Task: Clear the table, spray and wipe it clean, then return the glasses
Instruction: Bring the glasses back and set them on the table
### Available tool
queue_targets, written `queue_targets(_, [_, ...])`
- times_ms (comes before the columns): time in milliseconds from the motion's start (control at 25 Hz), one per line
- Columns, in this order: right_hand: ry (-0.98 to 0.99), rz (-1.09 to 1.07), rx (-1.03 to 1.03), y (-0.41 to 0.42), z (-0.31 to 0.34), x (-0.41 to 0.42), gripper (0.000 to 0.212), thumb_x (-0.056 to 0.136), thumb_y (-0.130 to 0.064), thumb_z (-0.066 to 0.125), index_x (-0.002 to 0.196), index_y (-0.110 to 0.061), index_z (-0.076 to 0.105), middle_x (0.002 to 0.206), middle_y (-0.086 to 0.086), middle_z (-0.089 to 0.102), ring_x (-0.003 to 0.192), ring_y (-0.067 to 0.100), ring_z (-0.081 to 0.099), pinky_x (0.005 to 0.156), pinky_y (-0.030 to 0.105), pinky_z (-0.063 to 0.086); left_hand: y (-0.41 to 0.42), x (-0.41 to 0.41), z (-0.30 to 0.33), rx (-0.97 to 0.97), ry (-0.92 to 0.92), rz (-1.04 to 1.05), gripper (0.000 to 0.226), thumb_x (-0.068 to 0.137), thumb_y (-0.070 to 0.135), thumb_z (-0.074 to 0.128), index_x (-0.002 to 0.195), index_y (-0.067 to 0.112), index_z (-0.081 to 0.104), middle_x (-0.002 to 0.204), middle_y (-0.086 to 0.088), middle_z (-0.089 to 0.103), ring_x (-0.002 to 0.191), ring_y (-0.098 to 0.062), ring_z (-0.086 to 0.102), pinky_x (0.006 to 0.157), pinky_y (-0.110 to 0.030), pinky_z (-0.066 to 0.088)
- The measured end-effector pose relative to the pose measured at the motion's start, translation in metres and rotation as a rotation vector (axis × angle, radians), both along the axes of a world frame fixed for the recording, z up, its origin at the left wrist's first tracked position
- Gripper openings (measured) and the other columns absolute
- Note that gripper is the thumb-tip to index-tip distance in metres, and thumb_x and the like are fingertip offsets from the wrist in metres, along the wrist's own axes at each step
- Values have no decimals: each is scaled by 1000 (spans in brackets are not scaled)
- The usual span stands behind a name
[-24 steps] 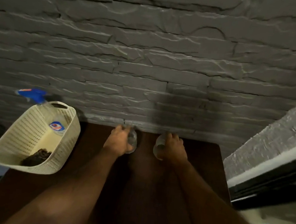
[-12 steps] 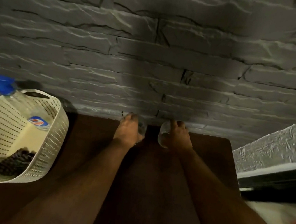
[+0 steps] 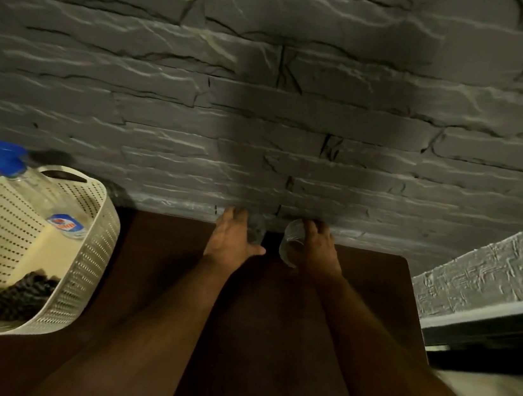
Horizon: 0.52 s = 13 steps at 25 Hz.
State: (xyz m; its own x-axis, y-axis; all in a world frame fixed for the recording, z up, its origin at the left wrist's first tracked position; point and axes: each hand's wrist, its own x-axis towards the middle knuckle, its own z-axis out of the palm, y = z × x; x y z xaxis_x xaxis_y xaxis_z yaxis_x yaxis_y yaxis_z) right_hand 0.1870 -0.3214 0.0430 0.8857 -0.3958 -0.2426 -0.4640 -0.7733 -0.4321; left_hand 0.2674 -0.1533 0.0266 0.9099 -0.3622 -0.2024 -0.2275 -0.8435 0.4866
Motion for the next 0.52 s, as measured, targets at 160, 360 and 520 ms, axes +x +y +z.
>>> queue_targets(160, [-122, -10, -83, 2, 3, -27, 89, 75, -43, 75, 147, -19, 29, 155, 18, 21, 140, 40, 25, 109, 53, 36, 26, -22, 10, -79, -53, 20, 103, 68, 40, 84, 150, 18, 25, 158, -5, 18, 144, -27, 21, 115, -41, 30])
queue_targets(360, [-297, 72, -220, 44, 17, -93, 76, 74, -33, 76, 139, -13, 43, 146, 21, 38, 135, 41, 35, 106, 51, 39, 82, -90, 25, -36, -93, 86, 96, 74, 41, 79, 150, 19, 26, 158, -6, 16, 145, -26, 18, 116, -37, 24])
queue_targets(520, [-339, 295, -174, 106, 30, -159, 64, 75, -32, 71, 132, -13, 51, 141, 21, 45, 129, 40, 42, 102, 49, 42, 139, -182, 46, -37, -107, 199, 88, 77, 38, 77, 149, 19, 30, 159, -6, 15, 145, -25, 19, 116, -35, 24])
